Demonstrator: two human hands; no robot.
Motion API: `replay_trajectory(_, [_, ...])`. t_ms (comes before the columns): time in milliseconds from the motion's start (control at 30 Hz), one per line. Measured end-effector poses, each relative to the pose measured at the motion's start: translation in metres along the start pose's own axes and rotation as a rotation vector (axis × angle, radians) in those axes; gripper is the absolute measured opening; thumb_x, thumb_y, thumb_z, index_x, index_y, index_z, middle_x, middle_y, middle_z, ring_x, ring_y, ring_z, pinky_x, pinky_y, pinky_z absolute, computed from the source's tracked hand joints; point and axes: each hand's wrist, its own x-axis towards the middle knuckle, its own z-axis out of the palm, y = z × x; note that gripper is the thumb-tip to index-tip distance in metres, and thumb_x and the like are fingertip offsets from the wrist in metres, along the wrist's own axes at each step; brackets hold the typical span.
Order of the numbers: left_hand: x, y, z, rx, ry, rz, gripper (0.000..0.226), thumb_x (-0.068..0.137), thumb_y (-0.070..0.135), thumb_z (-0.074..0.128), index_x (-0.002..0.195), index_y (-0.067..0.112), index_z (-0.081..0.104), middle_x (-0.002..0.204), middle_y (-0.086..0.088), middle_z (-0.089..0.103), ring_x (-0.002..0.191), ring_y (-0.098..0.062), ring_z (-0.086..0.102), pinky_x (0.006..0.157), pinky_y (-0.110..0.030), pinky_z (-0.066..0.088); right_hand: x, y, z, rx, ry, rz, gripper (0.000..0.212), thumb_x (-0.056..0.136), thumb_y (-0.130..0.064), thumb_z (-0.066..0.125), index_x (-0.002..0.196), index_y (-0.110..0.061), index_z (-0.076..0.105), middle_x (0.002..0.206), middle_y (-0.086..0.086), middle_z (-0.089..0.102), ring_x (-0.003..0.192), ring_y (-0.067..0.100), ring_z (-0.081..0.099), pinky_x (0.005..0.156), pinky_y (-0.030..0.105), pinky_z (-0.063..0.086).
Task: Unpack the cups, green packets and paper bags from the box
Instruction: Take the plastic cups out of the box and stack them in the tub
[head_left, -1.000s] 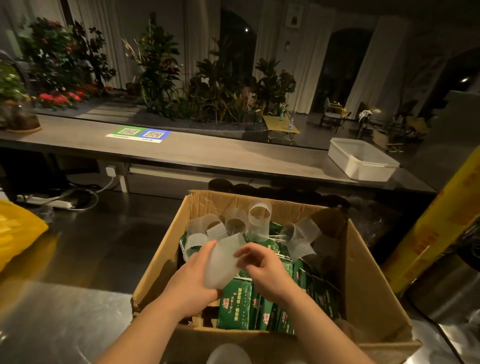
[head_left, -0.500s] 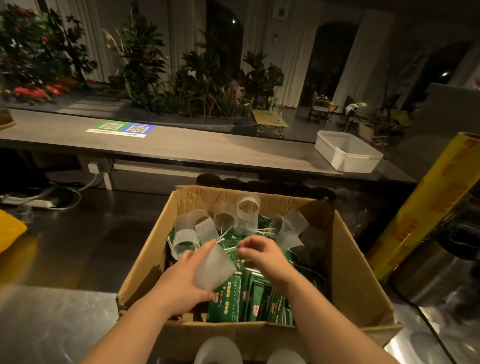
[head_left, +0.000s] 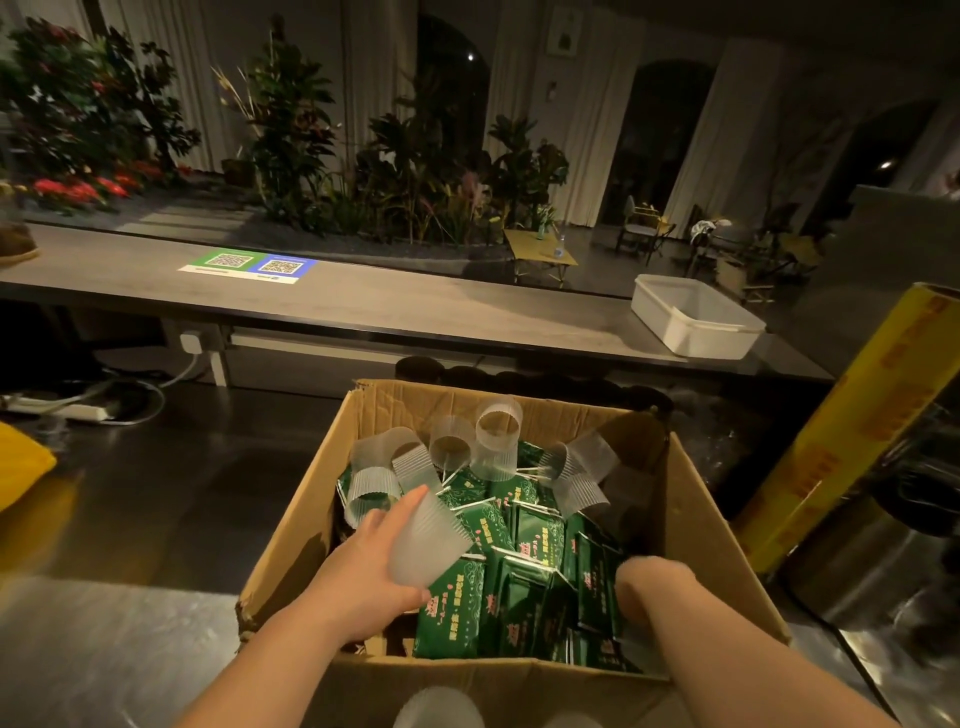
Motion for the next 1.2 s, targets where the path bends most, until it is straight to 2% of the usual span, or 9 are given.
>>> replay_trajectory(100, [0.000, 0.002, -0.002, 0.005, -0.002, 0.006, 0.111, 0.079, 0.036, 0.082, 0.127, 0.083, -0.007, 0.134, 0.018, 0.028, 0.115, -0.013, 0.049, 0.102, -0.042, 0.053, -0.027, -0.010, -0.024, -0.252, 0.306, 0.009, 0.027, 0.097, -0.036, 0.059, 0.116, -0.019, 0.065, 0.110, 0.001, 0.069, 0.101, 0.023, 0.067, 0.092, 0.039, 0.057])
replay_trajectory(200, [0.002, 0.004, -0.003, 0.012, 0.010, 0.009, 0.112, 0.079, 0.035, 0.082, 0.127, 0.084, -0.006, 0.136, 0.017, 0.031, 0.115, -0.013, 0.049, 0.100, -0.042, 0.053, -0.040, -0.041, -0.038, 0.194, 0.402, -0.215, 0.038, 0.099, -0.053, 0.055, 0.089, -0.019, 0.069, 0.084, 0.000, 0.071, 0.078, 0.017, 0.069, 0.076, 0.036, 0.061])
replay_trajectory(300, [0.002, 0.005, -0.003, 0.007, 0.009, -0.002, 0.112, 0.079, 0.036, 0.081, 0.138, 0.078, -0.004, 0.141, 0.015, 0.034, 0.119, -0.013, 0.049, 0.102, -0.042, 0.052, -0.070, -0.080, -0.030, 0.684, 0.205, -0.525, 0.029, 0.097, -0.047, 0.062, 0.094, -0.020, 0.072, 0.099, 0.002, 0.073, 0.092, 0.018, 0.069, 0.066, 0.022, 0.057])
replay_trajectory(400, [0.003, 0.006, -0.005, -0.011, -0.010, -0.016, 0.113, 0.079, 0.039, 0.082, 0.147, 0.068, -0.004, 0.146, 0.016, 0.034, 0.121, -0.011, 0.048, 0.104, -0.044, 0.051, -0.083, -0.106, -0.009, 0.827, 0.103, -0.649, 0.051, 0.084, -0.059, 0.066, 0.103, -0.013, 0.075, 0.106, 0.003, 0.072, 0.096, 0.020, 0.067, 0.068, 0.023, 0.055])
replay_trajectory(633, [0.002, 0.004, -0.005, 0.006, 0.019, -0.011, 0.110, 0.081, 0.044, 0.080, 0.150, 0.062, -0.004, 0.151, 0.015, 0.030, 0.122, -0.013, 0.047, 0.103, -0.043, 0.052, -0.075, -0.126, 0.022, 0.873, -0.027, -0.656, 0.057, 0.088, -0.062, 0.059, 0.117, -0.014, 0.069, 0.114, 0.001, 0.067, 0.105, 0.016, 0.060, 0.086, 0.029, 0.048])
replay_trajectory(767, [0.004, 0.002, -0.003, 0.033, 0.059, -0.016, 0.111, 0.080, 0.042, 0.080, 0.146, 0.063, -0.006, 0.148, 0.014, 0.033, 0.117, -0.012, 0.049, 0.100, -0.041, 0.053, -0.067, -0.128, 0.023, 0.592, -0.284, -0.658, 0.053, 0.105, -0.056, 0.037, 0.143, -0.019, 0.041, 0.141, -0.003, 0.048, 0.127, 0.015, 0.048, 0.098, 0.031, 0.043])
replay_trajectory(933, [0.005, 0.000, -0.001, 0.002, 0.086, -0.032, 0.107, 0.081, 0.047, 0.078, 0.147, 0.061, -0.005, 0.144, 0.015, 0.033, 0.116, -0.011, 0.046, 0.098, -0.038, 0.049, -0.043, -0.150, -0.009, 0.778, 0.223, -0.509, 0.029, 0.104, -0.029, 0.055, 0.132, -0.022, 0.054, 0.128, 0.003, 0.060, 0.101, 0.016, 0.063, 0.093, 0.042, 0.057])
replay_trajectory(1033, [0.006, 0.001, -0.002, -0.011, 0.093, -0.043, 0.106, 0.082, 0.044, 0.078, 0.149, 0.060, -0.004, 0.145, 0.017, 0.032, 0.117, -0.009, 0.045, 0.100, -0.038, 0.048, -0.025, -0.161, -0.020, 0.896, 0.082, -0.498, 0.072, 0.101, -0.015, 0.061, 0.159, -0.035, 0.025, 0.145, 0.011, 0.048, 0.084, 0.020, 0.070, 0.072, 0.035, 0.059])
replay_trajectory(1200, [0.005, 0.001, -0.005, -0.012, 0.108, -0.040, 0.104, 0.083, 0.043, 0.075, 0.149, 0.060, -0.003, 0.146, 0.016, 0.033, 0.118, -0.009, 0.042, 0.098, -0.035, 0.044, -0.009, -0.172, -0.034, 1.050, -0.015, -0.372, 0.084, 0.101, -0.016, 0.062, 0.163, -0.033, 0.009, 0.164, 0.010, 0.032, 0.095, 0.027, 0.073, 0.089, 0.045, 0.059])
